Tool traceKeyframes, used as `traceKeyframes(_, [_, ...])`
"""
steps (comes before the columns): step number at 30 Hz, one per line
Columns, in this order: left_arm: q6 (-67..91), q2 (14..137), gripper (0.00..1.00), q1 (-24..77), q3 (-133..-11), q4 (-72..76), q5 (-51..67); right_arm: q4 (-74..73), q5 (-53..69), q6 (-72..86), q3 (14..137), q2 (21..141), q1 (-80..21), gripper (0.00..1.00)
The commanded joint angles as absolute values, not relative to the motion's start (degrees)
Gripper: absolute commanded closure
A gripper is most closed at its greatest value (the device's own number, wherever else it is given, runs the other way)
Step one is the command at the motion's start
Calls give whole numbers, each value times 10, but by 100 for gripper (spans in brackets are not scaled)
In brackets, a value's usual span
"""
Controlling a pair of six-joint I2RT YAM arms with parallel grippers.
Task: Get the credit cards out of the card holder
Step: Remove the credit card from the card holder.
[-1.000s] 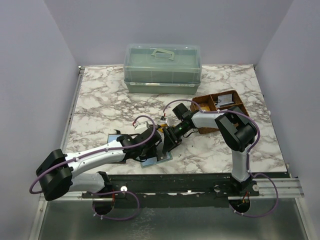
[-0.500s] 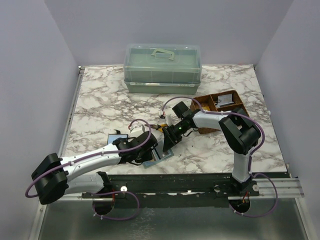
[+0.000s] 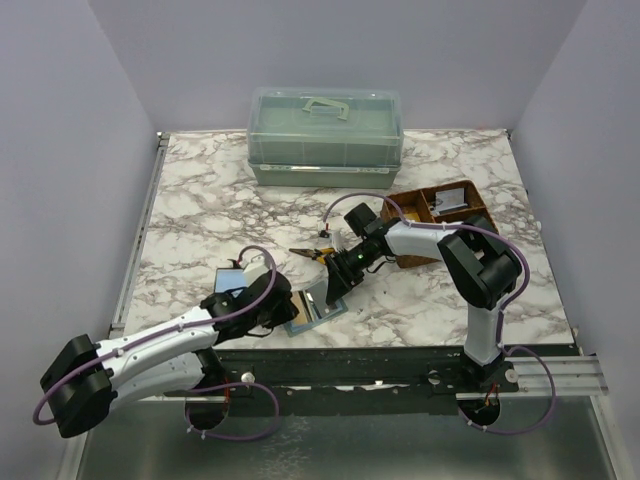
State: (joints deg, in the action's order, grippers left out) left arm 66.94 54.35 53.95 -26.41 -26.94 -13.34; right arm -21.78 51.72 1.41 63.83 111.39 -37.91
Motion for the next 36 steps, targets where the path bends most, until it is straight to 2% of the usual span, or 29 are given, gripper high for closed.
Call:
traceKeyframes(1, [691,498,64,528,-213,-170,-118,-226,510,-19,653,1105,-380,48])
traceKeyframes(5, [699,443,63,524,-158,-91,-117,-227,528,-31,650,1093,-380,49])
traceKeyframes(13, [714,362,60,514,-96,-36,-102,-232,536,-37,653,1093,-379,49])
traceKeyframes(22, [718,393,59,501,-77,21,-86,-236,526,-32,656,1112,-379,50])
traceKeyframes(29, [694,440,76,487,-91,35,-85,-240,524,-34,658,1111,-379,51])
traceKeyframes(32, [646,446,100,477,-79,79,-50,-249,515,-42,663,1101,-380,51])
traceKeyframes(36, [587,434,100,465,-77,99,-9,-257,475,-67,669,1060,-378,50])
